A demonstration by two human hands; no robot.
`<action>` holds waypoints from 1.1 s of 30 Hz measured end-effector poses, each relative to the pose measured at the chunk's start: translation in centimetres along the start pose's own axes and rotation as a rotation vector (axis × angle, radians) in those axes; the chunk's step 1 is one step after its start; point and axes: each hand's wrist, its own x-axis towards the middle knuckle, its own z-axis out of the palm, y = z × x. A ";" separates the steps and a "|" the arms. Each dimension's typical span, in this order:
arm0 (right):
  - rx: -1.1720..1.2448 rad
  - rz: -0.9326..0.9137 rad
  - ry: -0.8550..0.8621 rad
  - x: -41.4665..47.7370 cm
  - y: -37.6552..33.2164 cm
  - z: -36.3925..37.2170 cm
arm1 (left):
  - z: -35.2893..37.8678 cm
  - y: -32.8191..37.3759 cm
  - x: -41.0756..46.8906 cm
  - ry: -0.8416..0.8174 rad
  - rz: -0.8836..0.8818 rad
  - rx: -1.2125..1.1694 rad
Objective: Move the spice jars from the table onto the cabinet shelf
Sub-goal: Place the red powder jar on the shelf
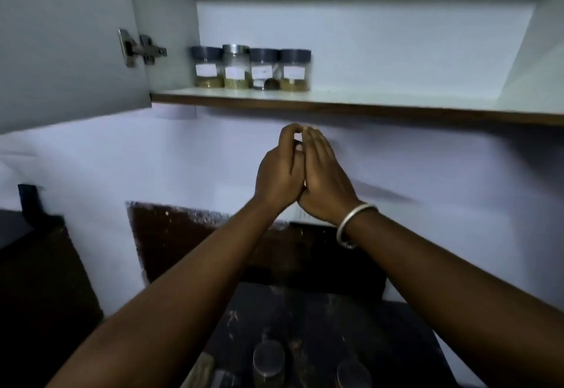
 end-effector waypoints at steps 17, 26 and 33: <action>-0.032 0.661 -0.912 -32.9 7.9 17.8 | 5.0 -5.1 -38.8 -0.900 -0.502 -0.126; -0.033 0.539 -0.979 -35.5 7.5 18.6 | 5.0 -6.5 -40.6 -0.961 -0.677 -0.038; 0.514 0.606 -1.067 -32.3 4.2 15.7 | 4.6 -5.5 -38.3 -0.904 -1.009 -0.307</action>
